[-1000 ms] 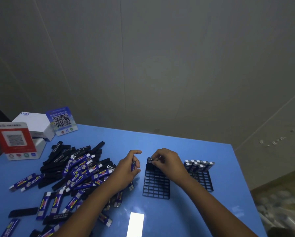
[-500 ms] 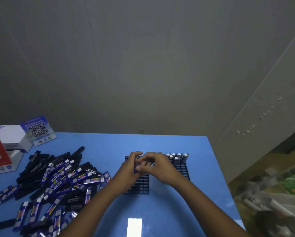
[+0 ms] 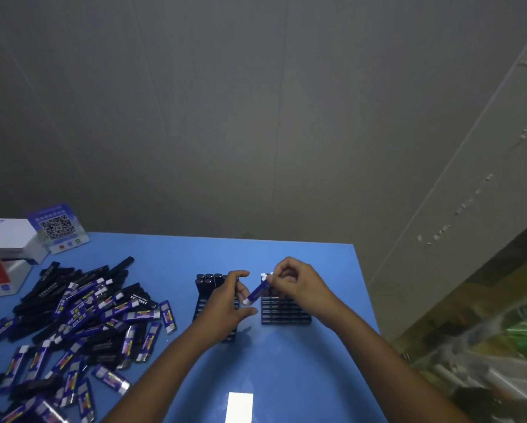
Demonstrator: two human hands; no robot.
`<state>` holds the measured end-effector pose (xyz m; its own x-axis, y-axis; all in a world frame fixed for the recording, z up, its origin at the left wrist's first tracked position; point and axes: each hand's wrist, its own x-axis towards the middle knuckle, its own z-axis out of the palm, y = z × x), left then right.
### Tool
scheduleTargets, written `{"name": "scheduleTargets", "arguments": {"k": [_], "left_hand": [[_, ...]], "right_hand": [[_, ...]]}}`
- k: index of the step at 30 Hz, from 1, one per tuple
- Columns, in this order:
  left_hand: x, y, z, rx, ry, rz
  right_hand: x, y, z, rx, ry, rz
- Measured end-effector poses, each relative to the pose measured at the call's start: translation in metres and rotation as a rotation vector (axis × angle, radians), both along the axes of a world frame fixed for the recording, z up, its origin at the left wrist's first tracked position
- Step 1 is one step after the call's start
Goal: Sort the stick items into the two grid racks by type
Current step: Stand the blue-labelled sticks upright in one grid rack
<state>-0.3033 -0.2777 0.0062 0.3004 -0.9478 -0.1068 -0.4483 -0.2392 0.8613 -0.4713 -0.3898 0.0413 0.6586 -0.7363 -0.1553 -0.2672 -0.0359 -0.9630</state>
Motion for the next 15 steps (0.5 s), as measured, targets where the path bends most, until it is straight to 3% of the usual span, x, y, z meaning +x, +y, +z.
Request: {"name": "scheduleTargets", "arguments": {"k": [5,10,15], "left_hand": [[-0.011,-0.002,-0.006,-0.041,-0.032,0.04],[-0.023,-0.006,-0.006,-0.05,-0.02,0.051],[-0.031,-0.007,-0.006,-0.049,-0.022,0.055]], "right_hand": [[-0.032,-0.02,-0.004,0.017,-0.053,-0.125],[-0.046,-0.032,-0.006,0.016,-0.016,-0.084],[-0.051,-0.035,-0.012,0.162,-0.078,-0.081]]}}
